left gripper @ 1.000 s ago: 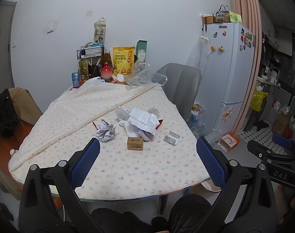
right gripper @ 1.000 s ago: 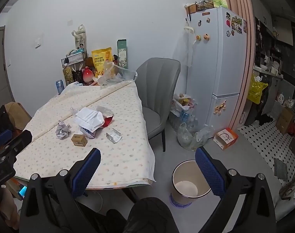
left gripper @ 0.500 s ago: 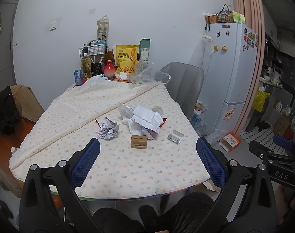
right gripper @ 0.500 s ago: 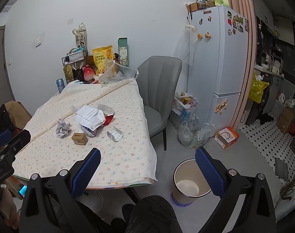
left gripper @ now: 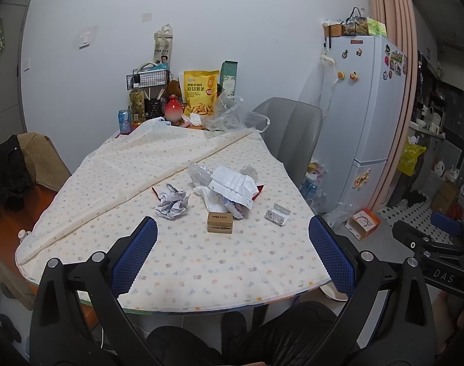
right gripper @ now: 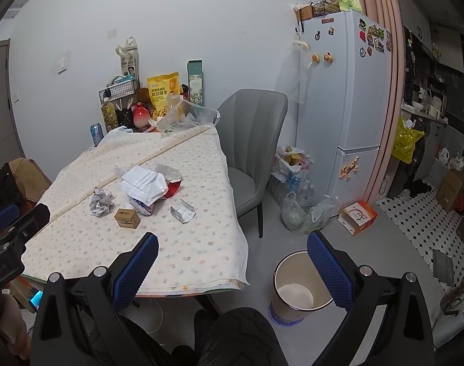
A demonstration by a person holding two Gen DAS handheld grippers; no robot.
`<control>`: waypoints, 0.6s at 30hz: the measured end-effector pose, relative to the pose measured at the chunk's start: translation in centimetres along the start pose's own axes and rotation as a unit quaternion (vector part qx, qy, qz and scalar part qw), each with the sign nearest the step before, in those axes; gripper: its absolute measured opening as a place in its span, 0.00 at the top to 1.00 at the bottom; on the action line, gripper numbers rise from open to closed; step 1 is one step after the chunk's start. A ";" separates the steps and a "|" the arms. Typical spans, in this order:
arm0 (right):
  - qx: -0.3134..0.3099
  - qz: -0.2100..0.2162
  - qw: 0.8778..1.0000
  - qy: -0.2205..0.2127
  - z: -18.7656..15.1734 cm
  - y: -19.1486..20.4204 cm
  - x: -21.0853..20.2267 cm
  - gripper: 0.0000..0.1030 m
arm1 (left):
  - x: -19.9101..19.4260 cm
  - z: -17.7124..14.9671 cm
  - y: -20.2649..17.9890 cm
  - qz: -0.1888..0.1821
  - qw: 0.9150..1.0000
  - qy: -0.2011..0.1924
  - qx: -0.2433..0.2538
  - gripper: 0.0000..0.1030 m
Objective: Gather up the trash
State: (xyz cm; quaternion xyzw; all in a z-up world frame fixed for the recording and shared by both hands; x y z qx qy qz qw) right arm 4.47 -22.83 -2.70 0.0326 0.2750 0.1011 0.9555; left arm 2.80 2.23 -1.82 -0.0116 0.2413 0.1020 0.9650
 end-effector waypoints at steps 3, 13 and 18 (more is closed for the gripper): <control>0.001 0.000 1.000 0.000 0.0 0.0 -0.1 0.07 | 0.1 -0.2 0.1 0.000 1.000 0.000 0.000 0.04; 0.003 -0.003 1.000 -0.004 0.0 -0.4 -0.6 0.07 | -0.3 -0.4 -0.5 -0.003 1.000 -0.001 0.006 0.04; 0.005 -0.004 1.000 -0.005 0.1 -0.5 -0.6 0.07 | -0.4 -0.3 -0.6 -0.004 1.000 -0.001 0.008 0.04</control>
Point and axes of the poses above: each gripper's, at about its wrist camera, not at the fingertips, and x roughly the way its jaws point, y to its left, z to its top, the point moved 4 cm from there along x, roughly the way its jaws point, and after that the axes turned 10 degrees about z, right-handed, at the moved point
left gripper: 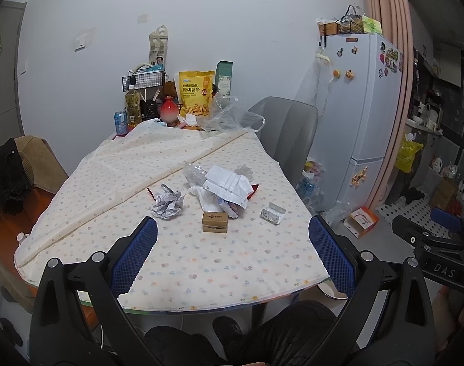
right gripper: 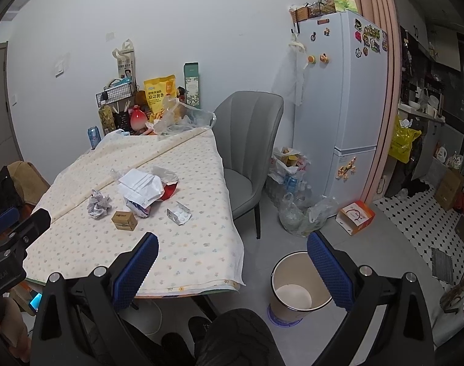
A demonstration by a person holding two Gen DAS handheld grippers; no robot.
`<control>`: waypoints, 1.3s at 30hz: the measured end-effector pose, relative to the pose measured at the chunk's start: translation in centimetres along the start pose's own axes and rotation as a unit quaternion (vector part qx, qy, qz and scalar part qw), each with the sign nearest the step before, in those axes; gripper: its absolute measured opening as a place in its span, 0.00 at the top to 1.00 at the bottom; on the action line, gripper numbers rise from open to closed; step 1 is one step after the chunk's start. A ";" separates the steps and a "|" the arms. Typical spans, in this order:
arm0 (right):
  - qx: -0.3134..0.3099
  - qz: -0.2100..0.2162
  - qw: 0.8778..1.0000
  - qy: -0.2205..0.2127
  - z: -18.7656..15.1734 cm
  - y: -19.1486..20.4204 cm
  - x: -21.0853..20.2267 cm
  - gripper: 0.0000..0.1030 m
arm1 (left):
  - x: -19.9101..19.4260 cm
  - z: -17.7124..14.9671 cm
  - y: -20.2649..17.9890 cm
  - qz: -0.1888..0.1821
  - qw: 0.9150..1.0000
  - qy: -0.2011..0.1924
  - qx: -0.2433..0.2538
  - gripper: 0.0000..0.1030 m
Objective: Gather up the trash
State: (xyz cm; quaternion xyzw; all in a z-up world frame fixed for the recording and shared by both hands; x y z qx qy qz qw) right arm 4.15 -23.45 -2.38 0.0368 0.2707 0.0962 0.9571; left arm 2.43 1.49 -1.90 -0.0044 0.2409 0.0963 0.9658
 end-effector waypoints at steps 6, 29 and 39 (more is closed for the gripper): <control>0.000 -0.001 1.000 0.002 0.0 0.1 0.2 0.07 | 0.0 0.1 0.0 -0.001 1.000 0.002 0.000 0.04; -0.004 0.021 0.999 0.042 0.0 0.3 6.2 0.07 | 5.7 -1.2 1.7 -0.017 0.998 0.049 -0.023 0.04; -0.015 0.046 0.995 0.084 0.3 1.7 12.4 0.08 | 11.6 -2.0 3.8 -0.006 0.995 0.093 -0.042 0.09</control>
Point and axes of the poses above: each gripper's, at about its wrist camera, not at the fingertips, and x roughly the way its jaws point, y to its left, z to its top, the point moved 4 cm from there along x, roughly the way its jaws point, and after that the axes turned 10 degrees about z, right-handed, at the moved point
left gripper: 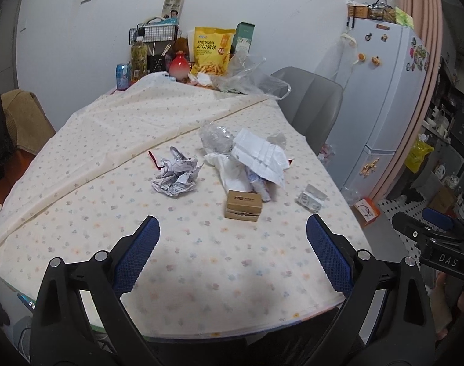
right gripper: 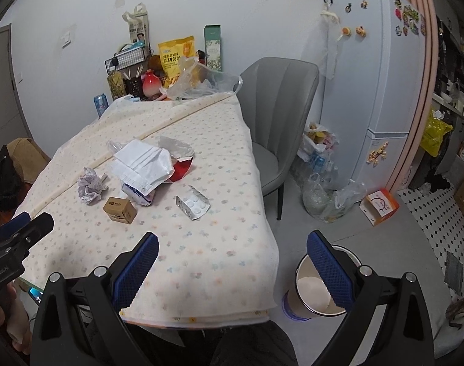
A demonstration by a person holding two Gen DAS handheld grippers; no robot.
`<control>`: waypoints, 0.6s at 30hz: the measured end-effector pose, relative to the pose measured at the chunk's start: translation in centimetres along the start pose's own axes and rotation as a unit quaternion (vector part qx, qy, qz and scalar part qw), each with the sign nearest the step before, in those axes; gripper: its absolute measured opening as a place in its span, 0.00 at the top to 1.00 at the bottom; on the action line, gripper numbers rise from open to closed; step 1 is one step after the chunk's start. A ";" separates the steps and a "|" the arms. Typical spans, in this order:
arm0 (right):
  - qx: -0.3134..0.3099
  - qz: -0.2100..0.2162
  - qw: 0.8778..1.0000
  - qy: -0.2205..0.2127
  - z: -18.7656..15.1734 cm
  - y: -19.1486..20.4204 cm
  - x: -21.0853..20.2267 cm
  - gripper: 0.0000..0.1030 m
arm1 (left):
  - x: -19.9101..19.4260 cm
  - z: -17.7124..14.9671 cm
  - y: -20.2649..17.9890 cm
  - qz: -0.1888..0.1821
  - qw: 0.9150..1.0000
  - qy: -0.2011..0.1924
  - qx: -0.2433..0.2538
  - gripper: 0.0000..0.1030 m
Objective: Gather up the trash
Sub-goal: 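Grasp the brown cardboard box with the left tool while the right tool grasps the blister pack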
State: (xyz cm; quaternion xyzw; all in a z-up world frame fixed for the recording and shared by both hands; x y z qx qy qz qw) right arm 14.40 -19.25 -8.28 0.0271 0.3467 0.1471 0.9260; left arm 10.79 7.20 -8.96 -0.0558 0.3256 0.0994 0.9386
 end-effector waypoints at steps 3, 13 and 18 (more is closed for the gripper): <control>0.002 0.010 1.000 0.014 0.3 0.1 1.9 0.13 | 1.8 0.2 0.7 -0.004 1.000 0.016 -0.011 0.14; 0.007 0.048 0.997 0.056 1.1 0.2 6.6 0.33 | 7.1 0.7 -0.7 -0.024 0.998 0.056 -0.010 0.17; 0.011 0.056 0.996 0.072 1.1 -0.4 7.9 0.33 | 9.9 0.2 -2.4 -0.028 0.996 0.083 -0.001 0.20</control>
Point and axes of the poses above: each gripper's, at about its wrist camera, not at the fingertips, and x roughly the way its jaws point, y to its left, z to its top, the point moved 4 cm from there along x, roughly the way its jaws point, and after that the axes turned 10 degrees about z, right-handed, at the moved point
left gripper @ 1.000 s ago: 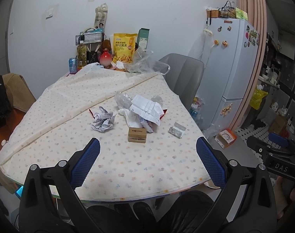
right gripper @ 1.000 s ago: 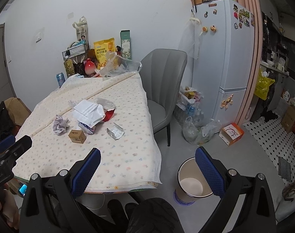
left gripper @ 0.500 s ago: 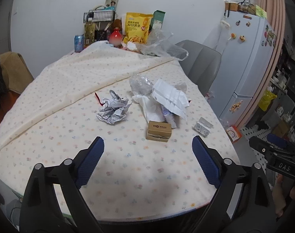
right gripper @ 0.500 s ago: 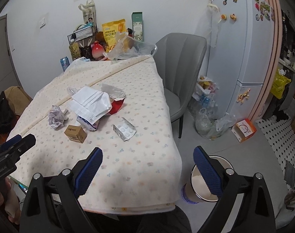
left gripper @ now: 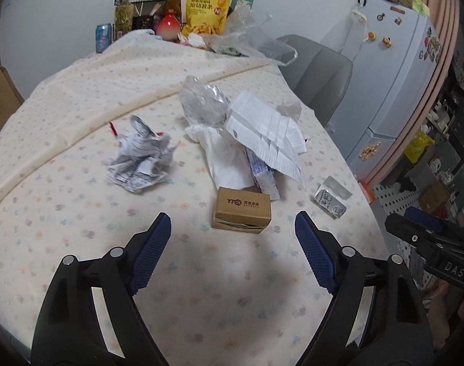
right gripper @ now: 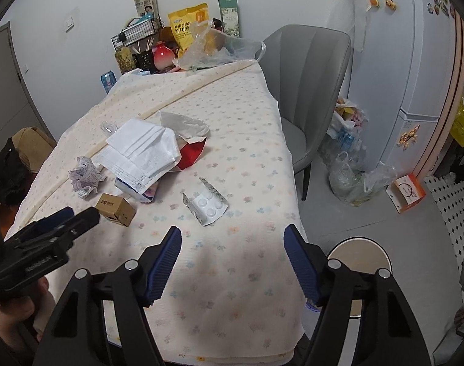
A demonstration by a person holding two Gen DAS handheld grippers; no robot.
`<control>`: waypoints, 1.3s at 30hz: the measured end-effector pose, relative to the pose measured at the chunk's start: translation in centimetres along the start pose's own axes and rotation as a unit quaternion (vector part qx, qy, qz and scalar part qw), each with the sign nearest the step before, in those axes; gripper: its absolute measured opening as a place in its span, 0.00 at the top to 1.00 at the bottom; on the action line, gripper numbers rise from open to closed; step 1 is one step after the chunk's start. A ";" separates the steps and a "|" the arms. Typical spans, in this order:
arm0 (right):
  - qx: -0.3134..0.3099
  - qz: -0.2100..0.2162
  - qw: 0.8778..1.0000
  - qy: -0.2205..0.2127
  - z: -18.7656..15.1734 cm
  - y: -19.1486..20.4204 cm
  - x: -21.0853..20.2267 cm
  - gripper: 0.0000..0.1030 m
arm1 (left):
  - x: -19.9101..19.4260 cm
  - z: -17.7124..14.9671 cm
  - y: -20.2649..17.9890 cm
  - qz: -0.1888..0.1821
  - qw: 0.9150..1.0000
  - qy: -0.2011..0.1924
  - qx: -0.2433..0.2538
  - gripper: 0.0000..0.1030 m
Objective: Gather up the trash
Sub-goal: 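Grasp the brown cardboard box with the left tool while the right tool grasps the blister pack, then carry the box and blister pack to the white bin and open both tools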
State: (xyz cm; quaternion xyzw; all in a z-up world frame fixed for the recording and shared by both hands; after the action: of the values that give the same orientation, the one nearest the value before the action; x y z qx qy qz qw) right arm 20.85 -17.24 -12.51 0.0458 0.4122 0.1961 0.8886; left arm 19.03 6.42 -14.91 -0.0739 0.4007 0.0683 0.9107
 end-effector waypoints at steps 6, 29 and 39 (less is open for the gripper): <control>-0.008 -0.003 1.000 0.015 0.2 -0.4 1.3 0.32 | 2.9 0.1 -1.6 0.005 1.000 0.022 0.011 0.23; -0.084 -0.003 0.995 0.061 2.5 1.6 8.8 0.20 | 0.9 0.0 4.2 0.065 0.997 0.005 -0.033 0.53; -0.099 0.029 0.992 0.076 1.6 2.2 8.0 0.70 | -0.4 0.4 3.3 0.059 0.998 -0.011 -0.025 0.53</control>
State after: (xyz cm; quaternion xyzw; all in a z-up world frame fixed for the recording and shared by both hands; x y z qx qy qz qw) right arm 26.05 -11.98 -16.63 -0.0456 0.4558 0.2642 0.8488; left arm 18.39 9.71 -14.59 -0.0724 0.3923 0.1324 0.9074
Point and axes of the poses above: each gripper's, at about its wrist camera, not at the fingertips, and x roughly the way its jaws point, y to its left, z to its top, the point moved 4 cm from there along x, roughly the way its jaws point, and after that the axes turned 10 degrees about z, right-handed, at the moved point
